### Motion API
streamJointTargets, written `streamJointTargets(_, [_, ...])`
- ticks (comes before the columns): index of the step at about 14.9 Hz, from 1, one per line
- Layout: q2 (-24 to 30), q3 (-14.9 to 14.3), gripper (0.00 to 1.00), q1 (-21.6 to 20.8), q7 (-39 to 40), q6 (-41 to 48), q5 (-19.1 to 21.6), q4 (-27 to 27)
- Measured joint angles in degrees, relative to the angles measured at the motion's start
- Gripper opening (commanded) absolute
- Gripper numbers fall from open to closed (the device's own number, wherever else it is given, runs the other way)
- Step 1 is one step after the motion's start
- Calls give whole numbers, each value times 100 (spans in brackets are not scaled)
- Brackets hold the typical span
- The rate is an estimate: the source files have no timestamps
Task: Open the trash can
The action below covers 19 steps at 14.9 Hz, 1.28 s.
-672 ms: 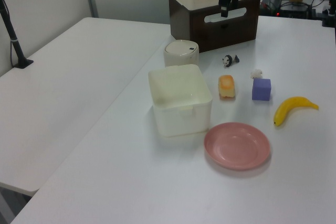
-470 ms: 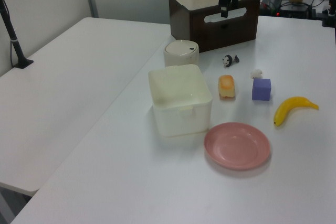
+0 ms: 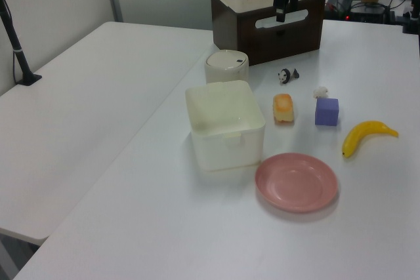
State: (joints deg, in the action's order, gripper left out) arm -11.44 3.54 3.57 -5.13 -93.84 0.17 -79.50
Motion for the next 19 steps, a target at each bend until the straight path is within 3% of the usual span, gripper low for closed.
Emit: streamJointTargets(19, [0, 0, 100, 0, 13, 91, 0, 0])
